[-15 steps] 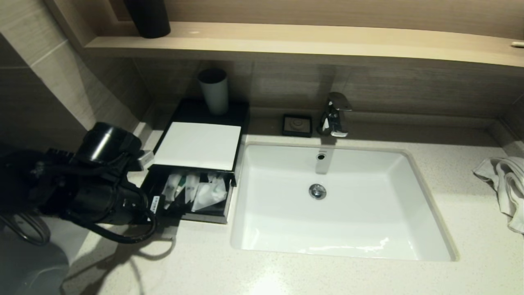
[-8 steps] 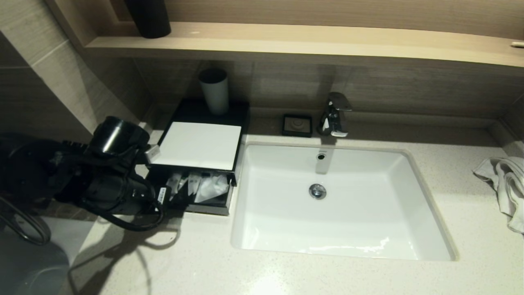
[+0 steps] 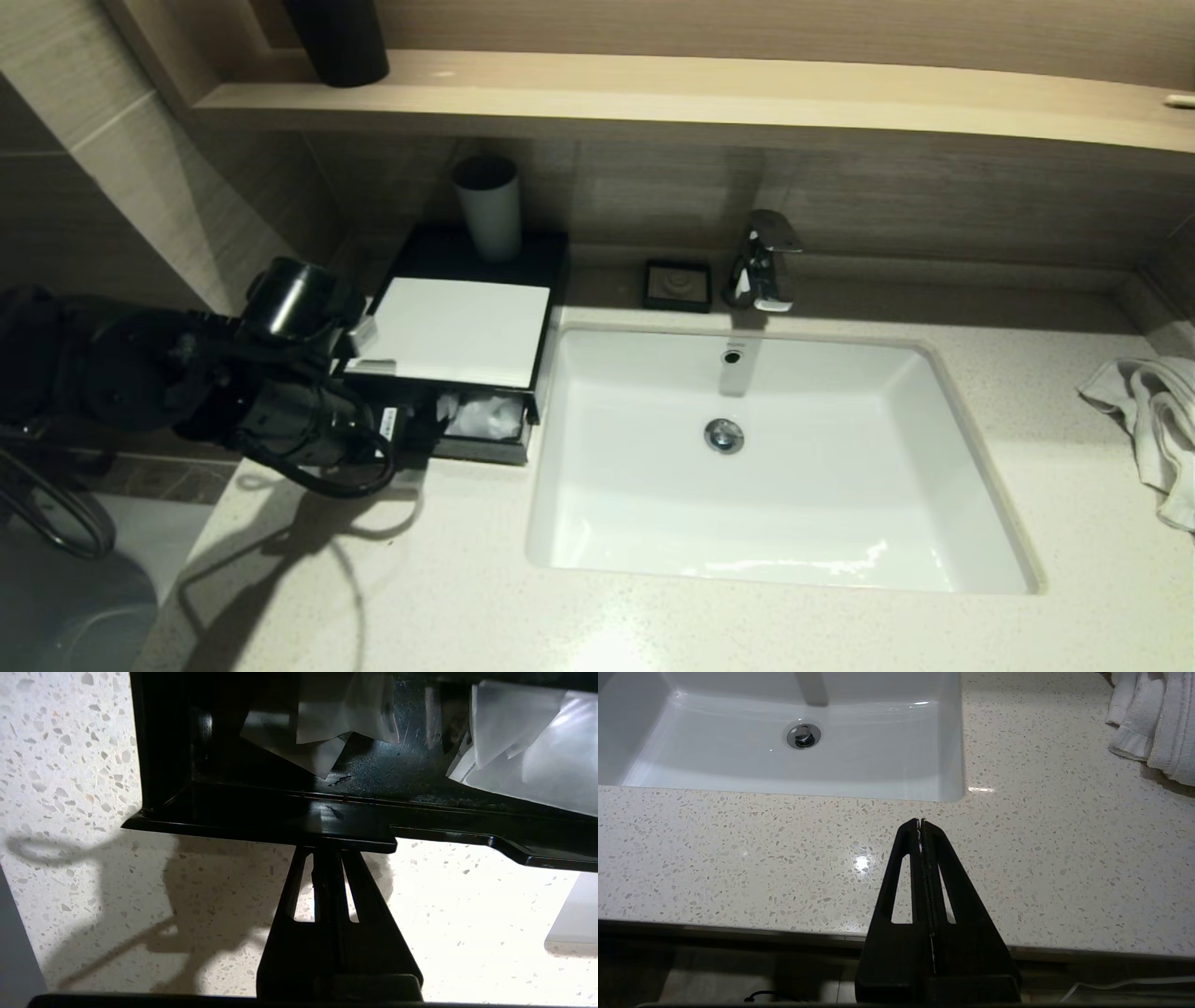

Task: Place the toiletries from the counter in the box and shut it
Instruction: Close the drawer

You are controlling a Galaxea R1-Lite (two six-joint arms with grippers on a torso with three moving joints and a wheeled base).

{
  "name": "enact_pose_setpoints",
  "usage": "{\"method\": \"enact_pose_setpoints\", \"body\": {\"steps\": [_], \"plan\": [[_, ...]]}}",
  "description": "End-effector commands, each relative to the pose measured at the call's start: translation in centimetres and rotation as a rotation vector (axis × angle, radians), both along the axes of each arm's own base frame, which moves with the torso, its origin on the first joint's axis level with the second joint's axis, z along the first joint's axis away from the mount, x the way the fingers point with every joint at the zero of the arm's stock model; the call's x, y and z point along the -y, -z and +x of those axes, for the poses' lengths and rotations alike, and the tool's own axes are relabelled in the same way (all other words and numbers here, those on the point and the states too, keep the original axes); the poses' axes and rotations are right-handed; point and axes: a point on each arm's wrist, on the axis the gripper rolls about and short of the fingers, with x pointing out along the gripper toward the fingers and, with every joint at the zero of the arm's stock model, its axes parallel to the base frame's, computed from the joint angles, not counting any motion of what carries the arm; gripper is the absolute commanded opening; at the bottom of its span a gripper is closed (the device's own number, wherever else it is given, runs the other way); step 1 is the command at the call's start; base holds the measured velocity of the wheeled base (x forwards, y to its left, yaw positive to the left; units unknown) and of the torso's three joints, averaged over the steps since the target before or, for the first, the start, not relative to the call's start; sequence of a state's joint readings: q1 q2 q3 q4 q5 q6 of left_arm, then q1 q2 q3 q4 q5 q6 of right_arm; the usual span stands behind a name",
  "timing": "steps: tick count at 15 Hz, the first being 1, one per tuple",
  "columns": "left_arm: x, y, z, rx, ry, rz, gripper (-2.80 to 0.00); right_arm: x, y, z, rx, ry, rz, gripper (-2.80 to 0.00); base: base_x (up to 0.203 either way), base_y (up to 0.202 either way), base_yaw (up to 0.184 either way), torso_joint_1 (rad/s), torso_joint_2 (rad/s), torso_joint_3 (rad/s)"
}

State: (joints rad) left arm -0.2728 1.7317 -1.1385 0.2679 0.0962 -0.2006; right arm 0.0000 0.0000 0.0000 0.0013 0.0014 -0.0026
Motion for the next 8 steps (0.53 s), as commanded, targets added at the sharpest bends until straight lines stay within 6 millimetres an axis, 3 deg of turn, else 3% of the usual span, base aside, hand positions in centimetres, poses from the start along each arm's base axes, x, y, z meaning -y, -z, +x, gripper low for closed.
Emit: {"method": "enact_pose_setpoints", "body": {"steps": [1,8], "plan": [[0.1,-0.1,0.5,0.003,-0.004,-0.004,-2.80,0.0,0.0,0.0,0.000,0.000,0.000,-2.80,0.000,0.000,0.000,0.000,0.00,0.000],[-0.3,-1.3,1.6,0.051,-0.049,-0.038,-2.80,0.0,0.0,0.0,0.000,0.000,-0.001,-2.80,0.000,0.000,0.000,0.000,0.00,0.000]]}}
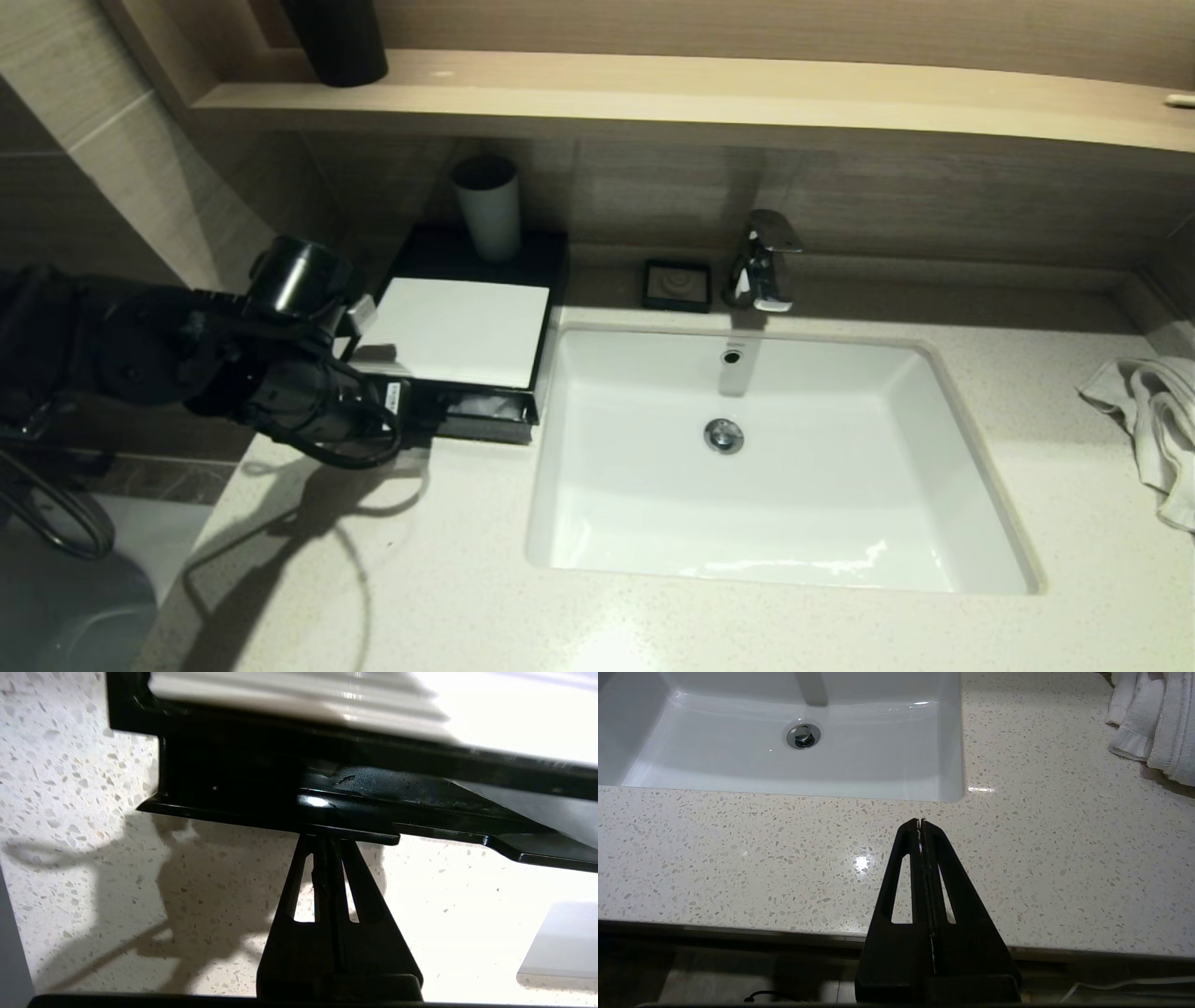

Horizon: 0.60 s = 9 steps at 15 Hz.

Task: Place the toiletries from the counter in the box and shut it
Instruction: Close the drawer

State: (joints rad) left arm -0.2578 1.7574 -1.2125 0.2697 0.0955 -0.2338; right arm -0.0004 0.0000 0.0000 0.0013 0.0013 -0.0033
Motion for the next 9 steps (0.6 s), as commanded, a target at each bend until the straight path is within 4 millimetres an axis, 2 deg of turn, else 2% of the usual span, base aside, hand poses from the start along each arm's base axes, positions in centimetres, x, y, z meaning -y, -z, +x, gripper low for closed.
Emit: {"method": "enact_pose_setpoints", "body": {"steps": [1,9], "plan": [[-0.28,-0.39,0.39,0.016,-0.014,-0.005,-2.80,0.00,0.00,0.00,0.000,-0.001,0.000,-2.80,0.000,0.000,0.000,0.000,0.00,0.000],[-0.65,-0.97,0.61,0.043,-0.040,-0.025,-2.80,0.00,0.00,0.00,0.000,-0.001,-0.001,-2.80,0.000,0.000,0.000,0.000,0.00,0.000]]}}
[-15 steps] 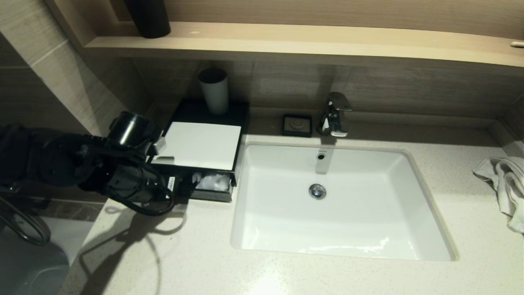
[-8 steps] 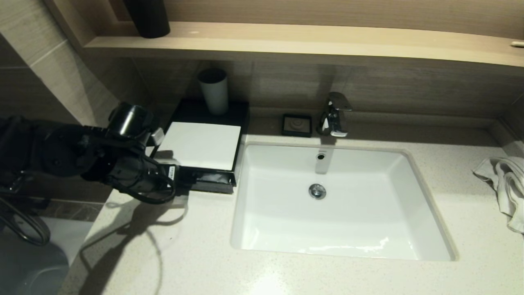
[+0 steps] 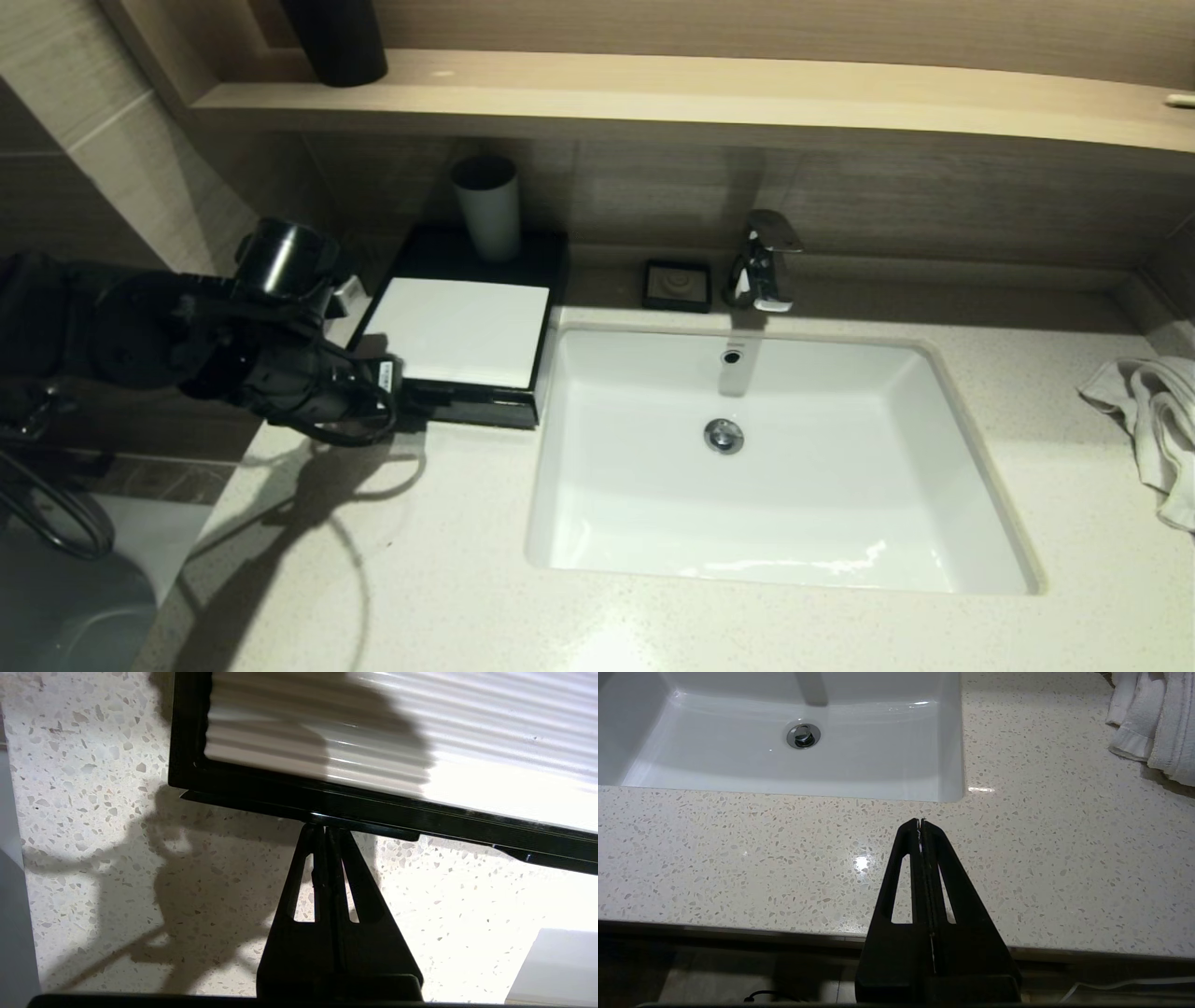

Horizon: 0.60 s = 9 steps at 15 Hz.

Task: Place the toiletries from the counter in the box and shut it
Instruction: Close the drawer

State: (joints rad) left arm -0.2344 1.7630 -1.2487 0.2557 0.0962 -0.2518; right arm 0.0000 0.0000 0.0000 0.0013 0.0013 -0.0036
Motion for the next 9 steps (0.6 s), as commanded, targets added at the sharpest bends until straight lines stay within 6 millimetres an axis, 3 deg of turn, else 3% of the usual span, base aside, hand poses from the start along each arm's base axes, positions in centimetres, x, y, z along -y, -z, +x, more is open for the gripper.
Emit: {"method": "enact_pose_setpoints", "body": {"steps": [1,9], "plan": [[-0.08,-0.12,-0.17,0.001,-0.004,-0.004,-2.80,0.00,-0.01,0.00,0.001,0.000,0.000,-2.80,0.000,0.000,0.000,0.000,0.00,0.000],[-0.05,-0.68,-0.03,0.046,-0.037,-0.051,-2.80,0.00,-0.01,0.00,0.001,0.000,0.000,-2.80,0.000,0.000,0.000,0.000,0.00,0.000]]}}
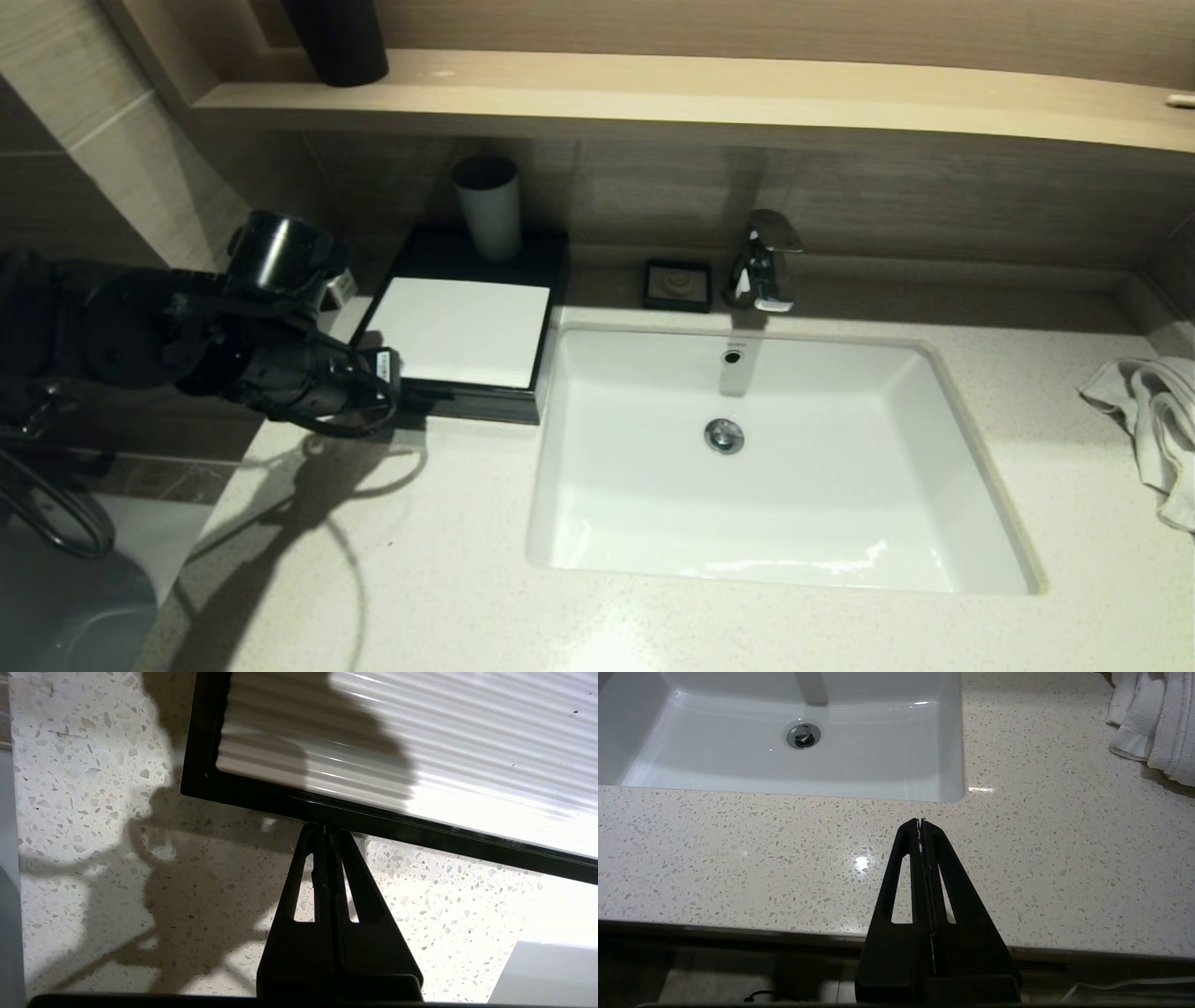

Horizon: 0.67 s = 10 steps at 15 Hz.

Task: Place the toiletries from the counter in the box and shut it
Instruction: Close the drawer

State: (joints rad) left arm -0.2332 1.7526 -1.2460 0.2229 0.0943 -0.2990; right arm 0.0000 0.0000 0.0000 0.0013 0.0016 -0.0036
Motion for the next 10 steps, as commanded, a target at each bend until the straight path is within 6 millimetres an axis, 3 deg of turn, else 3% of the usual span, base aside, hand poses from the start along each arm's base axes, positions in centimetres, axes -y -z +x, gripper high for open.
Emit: {"method": "enact_pose_setpoints", "body": {"steps": [1,4,10], "plan": [[0.0,-0.3,-0.1,0.014,-0.012,-0.014,-2.80,0.0,0.0,0.0,0.000,0.000,0.001,-2.80,0.000,0.000,0.000,0.000,0.00,0.000],[-0.3,-0.4,-1.1,0.004,-0.013,-0.015,-2.80,0.0,0.0,0.0,0.000,0.001,0.001,-2.80,0.000,0.000,0.000,0.000,0.00,0.000],[-1.4,-1.8,-5.9,0.044,-0.003,-0.018,-2.80,0.0,0.0,0.0,0.000,0.000,0.001,-2.80,0.000,0.000,0.000,0.000,0.00,0.000]]}}
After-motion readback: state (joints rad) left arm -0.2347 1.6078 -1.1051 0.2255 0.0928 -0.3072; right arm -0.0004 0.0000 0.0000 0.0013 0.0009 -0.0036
